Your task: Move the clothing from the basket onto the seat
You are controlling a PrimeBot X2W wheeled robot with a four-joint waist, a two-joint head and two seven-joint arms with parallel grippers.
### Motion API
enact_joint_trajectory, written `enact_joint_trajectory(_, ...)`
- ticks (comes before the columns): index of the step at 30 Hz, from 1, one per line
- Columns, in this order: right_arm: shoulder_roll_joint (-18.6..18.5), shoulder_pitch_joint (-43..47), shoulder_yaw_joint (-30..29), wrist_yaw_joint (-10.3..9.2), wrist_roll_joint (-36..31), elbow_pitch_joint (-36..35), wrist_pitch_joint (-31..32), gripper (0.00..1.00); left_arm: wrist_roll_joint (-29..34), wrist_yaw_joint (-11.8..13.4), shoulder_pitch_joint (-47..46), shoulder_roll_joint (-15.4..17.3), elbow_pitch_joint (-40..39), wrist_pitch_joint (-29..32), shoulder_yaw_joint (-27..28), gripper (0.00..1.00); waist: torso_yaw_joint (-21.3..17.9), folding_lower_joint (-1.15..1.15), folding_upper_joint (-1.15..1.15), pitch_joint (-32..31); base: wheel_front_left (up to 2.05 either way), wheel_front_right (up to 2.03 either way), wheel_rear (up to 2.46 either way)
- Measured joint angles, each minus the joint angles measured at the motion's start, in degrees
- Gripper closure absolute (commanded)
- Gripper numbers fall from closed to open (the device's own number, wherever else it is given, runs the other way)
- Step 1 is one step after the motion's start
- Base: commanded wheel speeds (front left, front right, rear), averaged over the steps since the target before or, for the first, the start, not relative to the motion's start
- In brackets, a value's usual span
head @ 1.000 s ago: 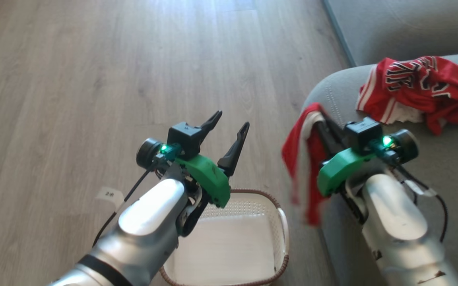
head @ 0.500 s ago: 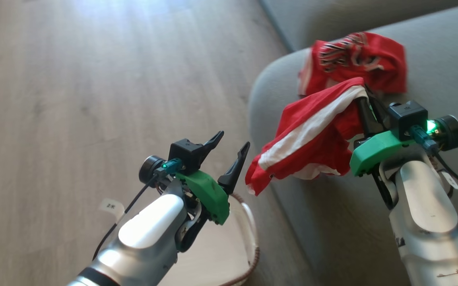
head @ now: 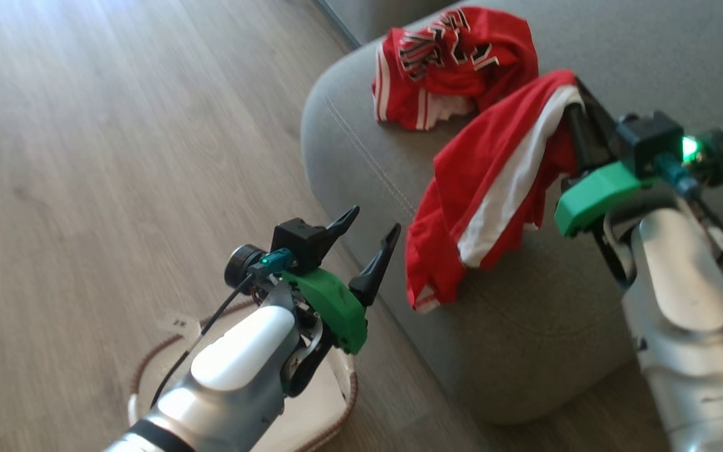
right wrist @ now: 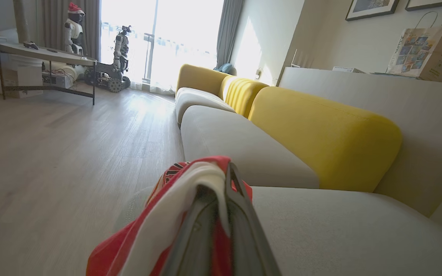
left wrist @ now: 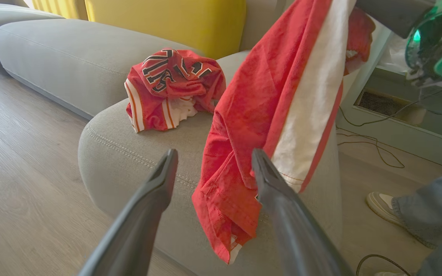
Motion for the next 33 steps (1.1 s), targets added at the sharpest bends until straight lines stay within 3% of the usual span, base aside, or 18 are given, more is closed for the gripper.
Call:
enact_joint_trajectory(6,-2.70,-8.23,1.71,0.00,1.49,1.75,0.73,1.00,0.35,0.00,-2.58,0.00,-0.24,0.02,-0.43,0.00,-0.44,0.00,-0.01,3.98,0.00,0.00,0.00)
enact_joint_trajectory(13,-7.61,-22.51,0.96,0.00,2.09,5.56,2.80,1.00,1.79,0.07,-5.16,0.13,-1.85,0.60,-1.26,0.00,2.79,0.00,0.00,7.72,0.00,0.00,0.00)
enact_joint_trajectory(24,-15.35,-31.26,-8.43,0.00,-2.37,18.26,5.81,1.00,4.38,0.59,-10.08,0.23,-7.04,2.63,-3.80,0.00,11.00,0.00,0.00,14.79,0.00,0.00,0.00)
enact_joint_trajectory(33,-16.11,-35.58,-16.99,0.01,-11.55,25.39,5.19,1.00,5.44,1.36,-13.05,0.24,-10.46,4.07,-4.56,0.00,17.67,0.00,0.00,21.04,0.00,0.00,0.00)
